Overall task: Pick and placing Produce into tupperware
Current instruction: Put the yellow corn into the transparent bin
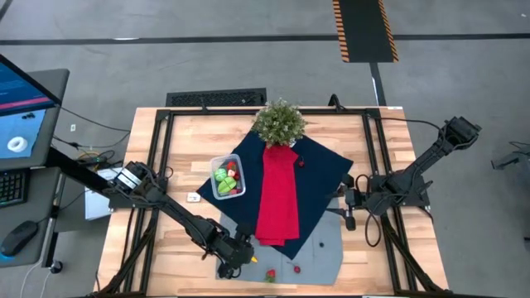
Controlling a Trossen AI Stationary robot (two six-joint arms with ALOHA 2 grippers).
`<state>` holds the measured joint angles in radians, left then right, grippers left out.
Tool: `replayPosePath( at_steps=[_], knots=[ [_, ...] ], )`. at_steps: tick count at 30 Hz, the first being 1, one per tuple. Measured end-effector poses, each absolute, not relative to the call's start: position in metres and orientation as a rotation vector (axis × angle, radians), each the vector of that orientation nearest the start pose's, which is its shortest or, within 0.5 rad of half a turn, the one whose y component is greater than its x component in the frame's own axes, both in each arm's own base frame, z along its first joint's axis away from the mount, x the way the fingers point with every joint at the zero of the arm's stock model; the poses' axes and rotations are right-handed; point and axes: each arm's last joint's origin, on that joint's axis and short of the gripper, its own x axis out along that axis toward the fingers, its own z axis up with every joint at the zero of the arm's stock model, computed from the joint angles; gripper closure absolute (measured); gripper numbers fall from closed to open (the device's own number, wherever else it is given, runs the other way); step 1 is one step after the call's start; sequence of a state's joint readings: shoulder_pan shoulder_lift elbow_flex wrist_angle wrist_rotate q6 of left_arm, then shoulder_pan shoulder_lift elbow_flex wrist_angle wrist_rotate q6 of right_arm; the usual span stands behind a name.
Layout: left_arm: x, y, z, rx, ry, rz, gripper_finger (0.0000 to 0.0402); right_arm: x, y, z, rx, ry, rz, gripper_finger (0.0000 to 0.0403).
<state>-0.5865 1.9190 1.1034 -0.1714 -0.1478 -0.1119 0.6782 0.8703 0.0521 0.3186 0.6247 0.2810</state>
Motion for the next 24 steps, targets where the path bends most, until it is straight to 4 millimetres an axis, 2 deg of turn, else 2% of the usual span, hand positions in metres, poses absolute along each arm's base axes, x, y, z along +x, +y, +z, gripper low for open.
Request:
replayPosePath(
  at_steps=[5, 13, 24],
  knots=[
    [0.314, -0.205, 0.134, 0.252, 0.941, -0.341, 0.0243, 0.121, 0.075, 0.124, -0.025, 0.399, -0.004, 0.0178],
    [0.318, -0.207, 0.122, 0.221, 0.949, -0.339, 0.0299, 0.121, 0.075, 0.124, -0.024, 0.397, -0.003, 0.0178],
    [0.322, -0.209, 0.129, 0.206, 0.988, -0.313, 0.0365, 0.121, 0.075, 0.124, -0.024, 0.397, -0.003, 0.0178]
  ],
)
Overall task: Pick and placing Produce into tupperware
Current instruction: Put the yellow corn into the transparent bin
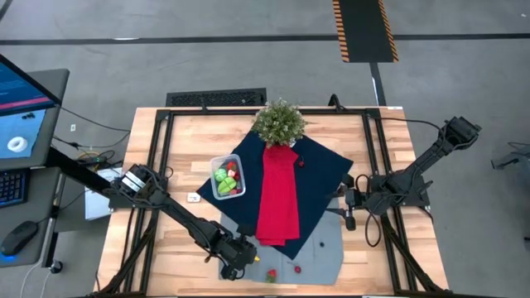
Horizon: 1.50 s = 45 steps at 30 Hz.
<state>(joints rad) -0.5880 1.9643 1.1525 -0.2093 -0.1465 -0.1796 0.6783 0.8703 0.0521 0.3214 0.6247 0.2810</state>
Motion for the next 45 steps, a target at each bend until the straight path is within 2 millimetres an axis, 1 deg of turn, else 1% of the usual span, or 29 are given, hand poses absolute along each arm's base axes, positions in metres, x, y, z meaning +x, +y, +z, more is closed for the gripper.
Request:
replayPosePath(
  at_steps=[3, 9, 12, 18, 23, 25, 31, 35, 37, 41, 45],
  knots=[
    [0.323, -0.210, 0.132, 0.212, 1.007, -0.311, 0.0366, 0.121, 0.075, 0.124, -0.024, 0.397, -0.003, 0.0178],
    [0.323, -0.212, 0.135, 0.214, 1.019, -0.301, 0.0353, 0.121, 0.075, 0.124, -0.024, 0.397, -0.004, 0.0178],
    [0.324, -0.213, 0.138, 0.229, 1.016, -0.275, 0.0355, 0.121, 0.075, 0.124, -0.024, 0.397, -0.004, 0.0178],
    [0.328, -0.211, 0.152, 0.263, 1.032, -0.103, 0.0376, 0.121, 0.075, 0.124, -0.024, 0.397, -0.003, 0.0178],
    [0.326, -0.205, 0.163, 0.352, 1.054, 0.027, 0.0380, 0.121, 0.075, 0.124, -0.024, 0.397, -0.004, 0.0178],
    [0.322, -0.199, 0.170, 0.348, 1.064, 0.080, 0.0378, 0.121, 0.075, 0.124, -0.024, 0.397, -0.004, 0.0178],
    [0.310, -0.180, 0.204, 0.295, 1.020, 0.257, 0.0379, 0.121, 0.075, 0.124, -0.024, 0.397, -0.003, 0.0178],
    [0.295, -0.166, 0.224, 0.259, 0.964, 0.418, 0.0379, 0.121, 0.075, 0.124, -0.024, 0.397, -0.004, 0.0178],
    [0.286, -0.155, 0.229, 0.231, 0.950, 0.476, 0.0378, 0.121, 0.075, 0.124, -0.024, 0.397, -0.004, 0.0178],
    [0.268, -0.129, 0.230, 0.166, 0.944, 0.547, 0.0378, 0.121, 0.075, 0.124, -0.024, 0.397, -0.004, 0.0178],
    [0.247, -0.102, 0.229, 0.058, 0.896, 0.575, 0.0377, 0.121, 0.075, 0.124, -0.024, 0.397, -0.004, 0.0178]
  ],
)
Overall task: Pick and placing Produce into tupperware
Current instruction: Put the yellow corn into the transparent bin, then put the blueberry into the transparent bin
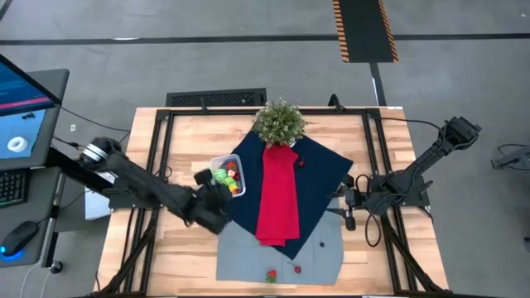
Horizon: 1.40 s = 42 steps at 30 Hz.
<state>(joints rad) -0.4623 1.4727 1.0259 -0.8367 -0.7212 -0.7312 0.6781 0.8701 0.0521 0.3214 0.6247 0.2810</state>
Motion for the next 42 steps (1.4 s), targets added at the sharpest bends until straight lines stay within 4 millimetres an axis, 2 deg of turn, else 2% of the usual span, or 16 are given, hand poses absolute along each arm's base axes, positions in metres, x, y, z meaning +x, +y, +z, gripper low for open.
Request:
replayPosePath(
  at_steps=[10, 17, 23, 27, 35, 37, 42],
  knots=[
    [0.208, -0.030, 0.225, -0.216, 0.732, 0.567, 0.0374, 0.121, 0.075, 0.124, -0.024, 0.397, -0.004, 0.0178],
    [0.202, 0.005, 0.211, -0.355, 0.733, 0.599, 0.0374, 0.121, 0.075, 0.124, -0.024, 0.397, -0.003, 0.0178],
    [0.200, 0.022, 0.193, -0.504, 0.723, 0.557, 0.0373, 0.121, 0.075, 0.124, -0.024, 0.397, -0.003, 0.0178],
    [0.200, 0.028, 0.184, -0.583, 0.672, 0.527, 0.0348, 0.121, 0.075, 0.124, -0.024, 0.397, -0.003, 0.0178],
    [0.201, 0.027, 0.185, -0.580, 0.648, 0.498, 0.0235, 0.121, 0.075, 0.124, -0.024, 0.397, -0.003, 0.0178],
    [0.204, 0.021, 0.187, -0.576, 0.630, 0.454, 0.0214, 0.121, 0.075, 0.124, -0.024, 0.397, -0.003, 0.0178],
    [0.212, -0.007, 0.196, -0.510, 0.536, 0.341, 0.0183, 0.121, 0.075, 0.124, -0.024, 0.397, -0.003, 0.0178]
  ],
)
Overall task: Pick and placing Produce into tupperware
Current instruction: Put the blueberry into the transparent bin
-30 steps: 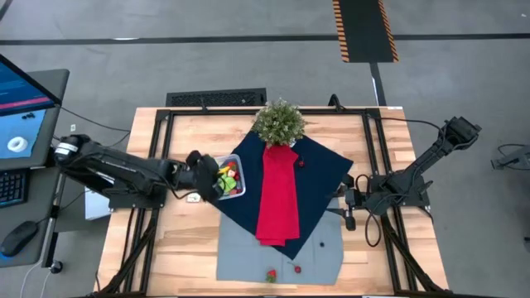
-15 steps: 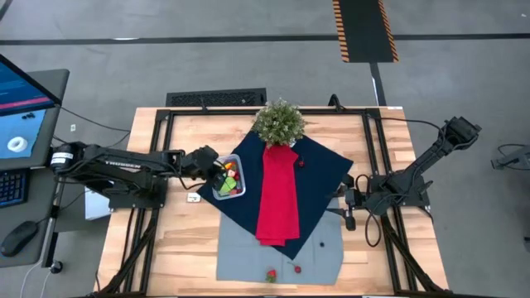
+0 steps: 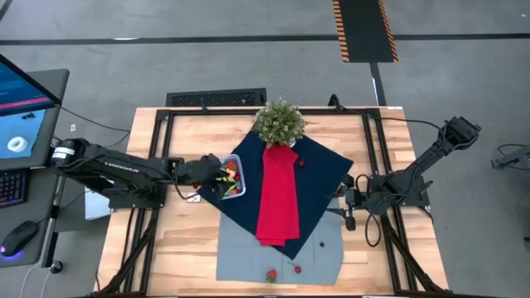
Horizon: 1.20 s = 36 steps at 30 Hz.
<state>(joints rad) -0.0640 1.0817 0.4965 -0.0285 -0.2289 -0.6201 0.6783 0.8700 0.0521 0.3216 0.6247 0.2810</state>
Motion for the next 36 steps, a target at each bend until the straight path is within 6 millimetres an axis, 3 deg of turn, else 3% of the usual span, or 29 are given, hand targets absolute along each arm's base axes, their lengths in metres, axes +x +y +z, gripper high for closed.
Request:
replayPosePath(
  at_steps=[7, 16, 26, 30, 36],
  knots=[
    [0.216, -0.051, 0.214, -0.489, 0.373, 0.100, 0.0180, 0.121, 0.075, 0.124, -0.024, 0.397, -0.003, 0.0178],
    [0.207, -0.095, 0.236, -0.216, 0.168, -0.118, 0.0180, 0.120, 0.076, 0.122, -0.083, 0.428, 0.046, 0.0178],
    [0.204, -0.102, 0.239, -0.144, 0.133, -0.108, 0.0180, 0.119, 0.076, 0.120, -0.153, 0.445, 0.068, 0.0178],
    [0.203, -0.101, 0.235, -0.126, 0.160, -0.076, 0.0180, 0.121, 0.074, 0.123, -0.132, 0.403, -0.022, 0.0178],
    [0.202, -0.098, 0.231, -0.094, 0.194, 0.013, 0.0180, 0.121, 0.071, 0.123, -0.262, 0.397, -0.086, 0.0178]
  ],
)
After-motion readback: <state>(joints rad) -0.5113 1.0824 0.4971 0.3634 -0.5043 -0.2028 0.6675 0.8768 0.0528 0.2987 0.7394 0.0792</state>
